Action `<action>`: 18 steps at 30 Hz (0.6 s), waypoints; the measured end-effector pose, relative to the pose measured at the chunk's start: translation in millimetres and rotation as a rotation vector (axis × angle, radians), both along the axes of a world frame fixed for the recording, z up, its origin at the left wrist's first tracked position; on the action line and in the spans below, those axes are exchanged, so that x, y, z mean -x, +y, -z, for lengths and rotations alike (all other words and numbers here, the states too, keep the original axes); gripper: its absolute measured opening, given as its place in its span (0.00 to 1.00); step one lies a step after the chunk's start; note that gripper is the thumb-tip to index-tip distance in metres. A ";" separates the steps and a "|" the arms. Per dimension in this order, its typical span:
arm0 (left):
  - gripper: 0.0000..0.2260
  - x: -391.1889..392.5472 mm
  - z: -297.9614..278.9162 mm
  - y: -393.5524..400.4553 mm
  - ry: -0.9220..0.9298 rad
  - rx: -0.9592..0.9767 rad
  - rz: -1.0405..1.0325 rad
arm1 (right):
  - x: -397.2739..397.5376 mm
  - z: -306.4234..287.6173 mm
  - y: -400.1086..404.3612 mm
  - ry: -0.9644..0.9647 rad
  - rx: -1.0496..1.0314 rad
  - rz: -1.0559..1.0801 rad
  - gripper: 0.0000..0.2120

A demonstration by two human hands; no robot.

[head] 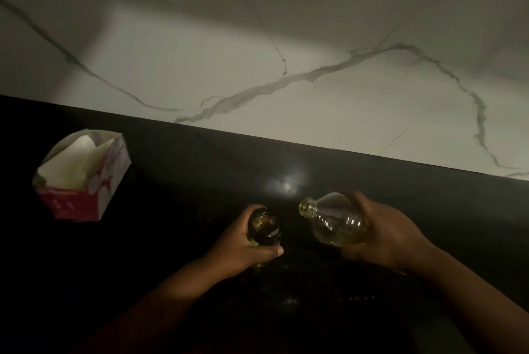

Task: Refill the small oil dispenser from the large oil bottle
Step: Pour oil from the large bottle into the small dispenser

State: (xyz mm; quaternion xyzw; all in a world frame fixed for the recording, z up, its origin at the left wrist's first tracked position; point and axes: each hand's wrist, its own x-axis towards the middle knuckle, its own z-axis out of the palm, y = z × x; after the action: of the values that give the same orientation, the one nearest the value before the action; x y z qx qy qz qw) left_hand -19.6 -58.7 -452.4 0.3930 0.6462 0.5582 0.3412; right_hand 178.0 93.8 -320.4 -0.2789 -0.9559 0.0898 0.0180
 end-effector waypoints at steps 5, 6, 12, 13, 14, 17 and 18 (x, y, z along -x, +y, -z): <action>0.29 -1.4 0.5 2.4 -0.006 -0.003 0.018 | 6.6 7.5 5.6 -0.103 -0.039 -0.104 0.42; 0.29 -1.9 0.0 3.1 -0.006 -0.009 0.019 | 8.1 8.3 6.8 -0.113 -0.055 -0.115 0.42; 0.29 -2.9 1.4 4.2 0.000 -0.020 0.016 | 15.6 8.5 10.1 -0.130 -0.101 -0.148 0.42; 0.28 -2.5 1.2 4.2 -0.001 -0.021 0.020 | 16.6 8.3 10.1 -0.130 -0.112 -0.149 0.41; 0.28 -2.1 1.5 4.3 0.001 -0.023 0.021 | 17.5 7.9 10.1 -0.131 -0.125 -0.151 0.41; 0.28 -1.6 1.4 4.6 0.015 -0.028 0.028 | 19.5 7.6 9.6 -0.139 -0.142 -0.163 0.41; 0.28 -1.1 2.0 4.8 0.017 -0.031 0.030 | 19.9 7.4 9.6 -0.147 -0.143 -0.169 0.41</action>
State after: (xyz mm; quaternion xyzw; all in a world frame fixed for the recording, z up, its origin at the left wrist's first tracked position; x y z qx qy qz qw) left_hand -18.5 -53.9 -454.4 0.4127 0.6344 0.5595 0.3379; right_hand 158.1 103.4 -327.9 -0.2012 -0.9787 0.0021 -0.0398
